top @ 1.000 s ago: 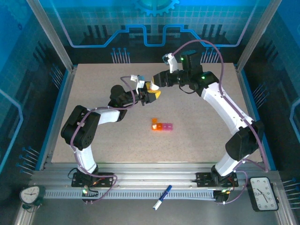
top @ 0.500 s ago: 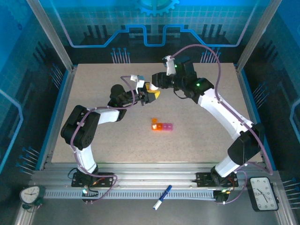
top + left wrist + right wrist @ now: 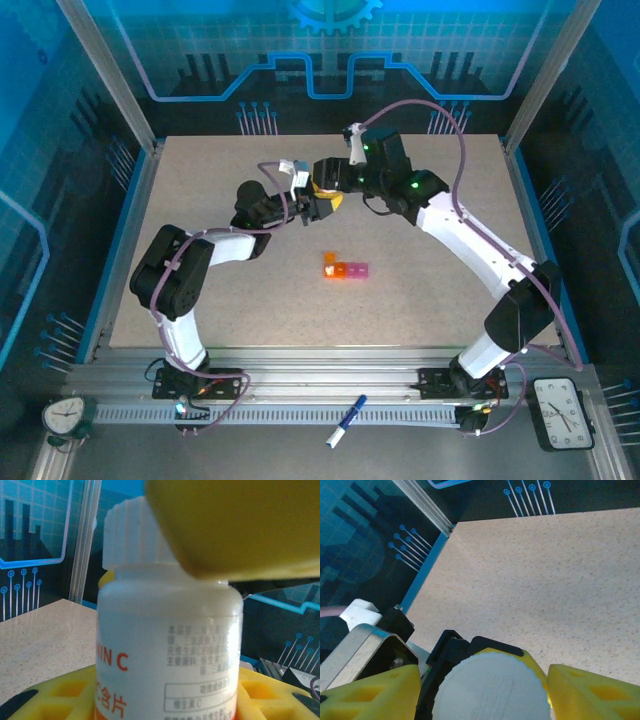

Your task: Sort the pills into containers

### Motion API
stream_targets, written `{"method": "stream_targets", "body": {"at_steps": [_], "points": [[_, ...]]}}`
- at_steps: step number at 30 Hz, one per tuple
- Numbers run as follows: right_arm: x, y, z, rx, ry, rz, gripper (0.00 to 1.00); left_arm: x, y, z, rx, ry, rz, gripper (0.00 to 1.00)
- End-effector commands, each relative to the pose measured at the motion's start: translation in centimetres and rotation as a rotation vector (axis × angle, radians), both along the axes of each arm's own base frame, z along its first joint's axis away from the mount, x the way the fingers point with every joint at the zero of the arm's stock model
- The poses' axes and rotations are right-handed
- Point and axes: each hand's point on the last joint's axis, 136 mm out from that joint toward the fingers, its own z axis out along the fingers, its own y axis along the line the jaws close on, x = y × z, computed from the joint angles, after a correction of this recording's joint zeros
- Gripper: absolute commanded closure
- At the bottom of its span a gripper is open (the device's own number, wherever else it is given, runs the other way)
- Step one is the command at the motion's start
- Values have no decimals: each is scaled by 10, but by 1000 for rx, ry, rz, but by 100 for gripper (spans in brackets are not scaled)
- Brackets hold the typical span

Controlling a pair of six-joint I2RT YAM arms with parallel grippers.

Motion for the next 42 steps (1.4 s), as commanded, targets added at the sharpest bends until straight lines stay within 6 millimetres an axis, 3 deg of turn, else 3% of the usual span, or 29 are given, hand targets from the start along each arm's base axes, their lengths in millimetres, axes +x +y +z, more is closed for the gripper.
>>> {"method": "stream_targets", "body": {"at_steps": [1,5,9,17,24,27,35,42], "points": [[-14,-8,28,78,-64,94,23,-6,-1,23,-30,-93,-15,100],[-26,-11,46,128,-126,214,16,-7,-1,23,-30,-92,-16,100],[-24,-14,48,118,-148,284,15,-7,-1,23,-28,-94,-16,100],[-8,-9,36,46,-147,355,15,-7,-1,22,-28,-89,-17,100],[-6,1,27,40,-126,378,19,-10,0,24,-24,-96,-15,100],[-6,2,23,35,-117,378,24,-10,0,25,-24,-96,-15,100],[-4,3,14,28,-88,370,51,-8,0,25,-25,-96,-13,100],[-8,10,-8,4,-46,246,62,-8,0,25,-24,-96,-14,100]]}}
